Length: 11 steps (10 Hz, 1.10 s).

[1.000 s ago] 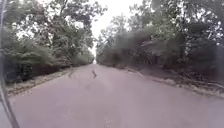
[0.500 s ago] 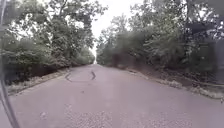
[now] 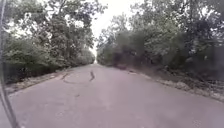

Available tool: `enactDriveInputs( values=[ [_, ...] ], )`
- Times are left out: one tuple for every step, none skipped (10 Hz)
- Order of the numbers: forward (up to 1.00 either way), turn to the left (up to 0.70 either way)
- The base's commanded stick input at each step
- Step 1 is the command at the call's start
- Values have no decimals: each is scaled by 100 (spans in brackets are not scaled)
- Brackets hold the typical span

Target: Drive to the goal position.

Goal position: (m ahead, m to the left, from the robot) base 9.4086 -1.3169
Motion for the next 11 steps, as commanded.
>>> enactDriveInputs(
  values=[
    [70, 0],
    [70, 0],
    [70, 0],
    [70, 0],
    [70, 0],
    [70, 0],
    [70, 0],
    [70, 0],
    [70, 0],
    [70, 0],
    [70, 0]
  ],
)
